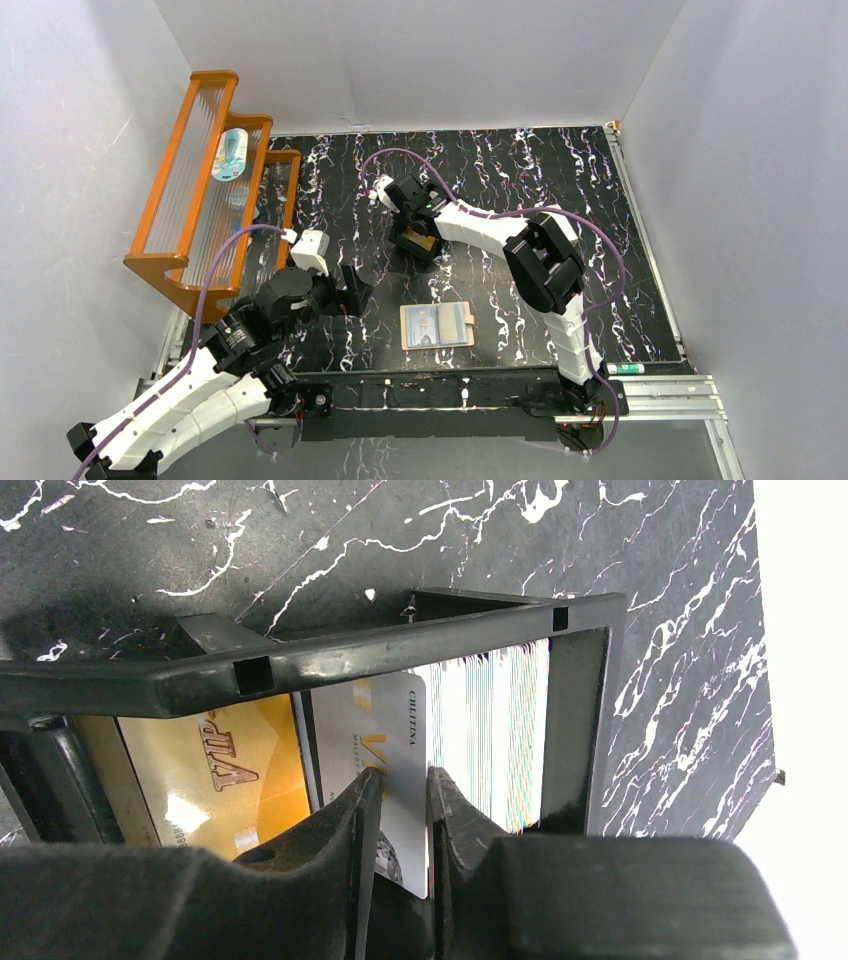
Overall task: Put the credit cards into the card holder
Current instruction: Pick up the credit card from the storage box.
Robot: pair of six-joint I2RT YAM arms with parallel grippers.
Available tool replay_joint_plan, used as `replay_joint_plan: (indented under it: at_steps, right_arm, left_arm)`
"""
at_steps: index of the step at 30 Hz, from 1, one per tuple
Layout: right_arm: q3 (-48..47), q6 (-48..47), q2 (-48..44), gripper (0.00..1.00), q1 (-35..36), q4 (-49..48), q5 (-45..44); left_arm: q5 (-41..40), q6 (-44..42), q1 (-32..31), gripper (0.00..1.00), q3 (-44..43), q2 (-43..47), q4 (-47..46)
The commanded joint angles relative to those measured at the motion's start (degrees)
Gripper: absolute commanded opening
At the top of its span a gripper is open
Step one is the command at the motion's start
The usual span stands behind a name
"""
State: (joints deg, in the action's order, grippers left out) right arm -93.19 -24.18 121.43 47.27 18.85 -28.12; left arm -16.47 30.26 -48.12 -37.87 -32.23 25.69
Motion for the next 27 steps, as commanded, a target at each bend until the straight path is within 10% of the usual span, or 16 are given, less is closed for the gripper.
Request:
replay_joint_plan:
  at_steps: [1,27]
  right_arm:
    - [-0.85,0.34,-4.57,0.29,-0.85,-2.07,-1.14]
    - [-3.43,16.32,-12.24,0.0,-1.22,6.02,12.47]
  left_arm:
    - [0.15,-0.4,0.22,0.9,0.41,0.09,-1.06]
    - [4.73,9.91,0.22,0.82,1.33,-3.11,-2.74]
